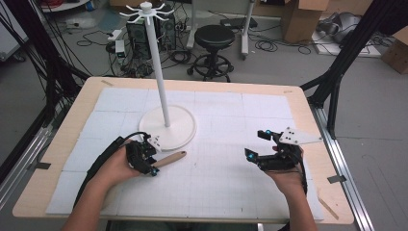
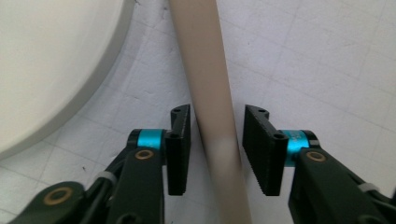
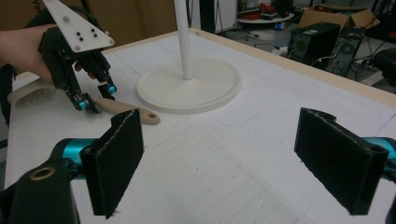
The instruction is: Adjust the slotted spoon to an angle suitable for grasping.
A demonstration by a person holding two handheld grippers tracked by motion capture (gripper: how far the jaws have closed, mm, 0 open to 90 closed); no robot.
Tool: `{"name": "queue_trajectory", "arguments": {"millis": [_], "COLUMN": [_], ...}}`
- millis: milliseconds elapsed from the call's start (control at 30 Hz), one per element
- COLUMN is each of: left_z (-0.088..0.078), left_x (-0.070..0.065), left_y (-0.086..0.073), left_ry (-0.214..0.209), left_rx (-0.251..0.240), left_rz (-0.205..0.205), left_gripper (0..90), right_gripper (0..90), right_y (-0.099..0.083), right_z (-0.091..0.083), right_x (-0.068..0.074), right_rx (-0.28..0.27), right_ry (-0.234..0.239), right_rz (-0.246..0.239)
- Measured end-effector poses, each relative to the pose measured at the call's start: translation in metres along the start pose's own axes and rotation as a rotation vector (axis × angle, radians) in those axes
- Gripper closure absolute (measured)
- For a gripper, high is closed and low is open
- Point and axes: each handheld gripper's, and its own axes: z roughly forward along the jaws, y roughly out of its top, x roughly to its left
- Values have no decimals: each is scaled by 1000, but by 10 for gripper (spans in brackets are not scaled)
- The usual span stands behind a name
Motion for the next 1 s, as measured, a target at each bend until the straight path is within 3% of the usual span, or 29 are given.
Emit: {"name": "queue_trajectory", "arguments": {"millis": [133, 500, 767, 1000], "left_z": [-1, -1, -12, -35], "left_x": [0, -3, -10, -16], "left_y": [-1, -1, -1, 2], "left_ry": [8, 0, 17, 32], "left_rx": [3, -8, -61, -153], "left_rz": [-1, -29, 25, 65], "left_gripper": [697, 724, 743, 746], "right_gripper": [149, 149, 149, 150], "right_y": [0, -1, -1, -1], "right_z": [1, 2, 3, 3], "right_x": [0, 1, 0, 1], "right_rx": [5, 9, 12, 14], "right_ry": [1, 2, 6, 7], "right_rz": [4, -1, 1, 0]}}
